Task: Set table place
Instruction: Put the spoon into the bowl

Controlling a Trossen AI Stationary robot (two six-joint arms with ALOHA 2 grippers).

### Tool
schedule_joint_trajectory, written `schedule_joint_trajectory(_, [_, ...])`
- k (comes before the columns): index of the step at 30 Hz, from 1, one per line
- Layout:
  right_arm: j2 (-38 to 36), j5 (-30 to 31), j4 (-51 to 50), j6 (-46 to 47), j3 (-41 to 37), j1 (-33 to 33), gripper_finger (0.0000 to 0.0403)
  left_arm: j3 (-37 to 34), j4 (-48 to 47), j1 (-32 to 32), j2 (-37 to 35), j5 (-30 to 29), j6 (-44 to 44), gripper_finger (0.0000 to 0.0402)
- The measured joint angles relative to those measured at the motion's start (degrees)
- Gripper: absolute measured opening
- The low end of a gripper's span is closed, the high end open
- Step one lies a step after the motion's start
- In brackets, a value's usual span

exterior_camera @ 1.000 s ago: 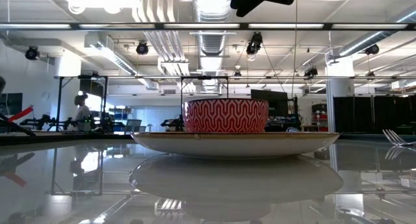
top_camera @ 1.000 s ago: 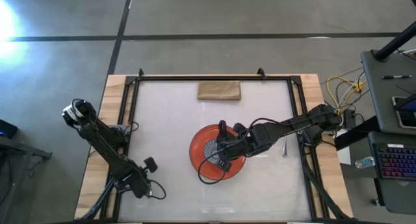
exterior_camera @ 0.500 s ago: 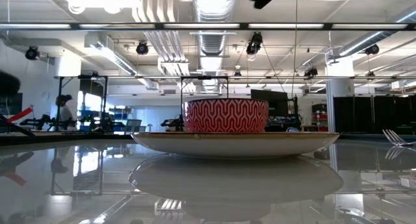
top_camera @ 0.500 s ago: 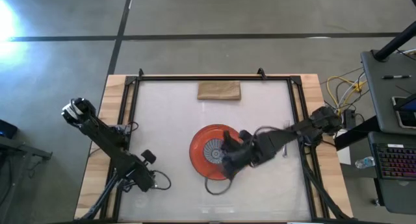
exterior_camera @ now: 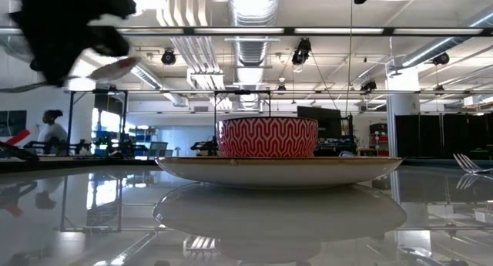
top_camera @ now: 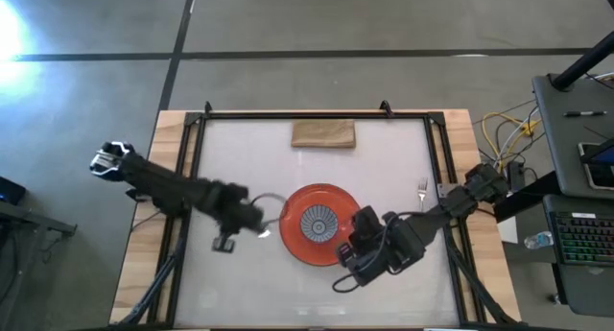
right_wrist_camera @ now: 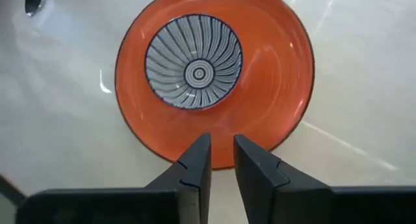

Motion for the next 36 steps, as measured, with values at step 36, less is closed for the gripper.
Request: schedule_joint_trajectory(36, [-21.66, 5.17, 77.13, -6.90, -42.27, -1.66, 0.0008, 23.26, 8.20, 7.55, 15.85, -3.94, 18.10, 0.0000])
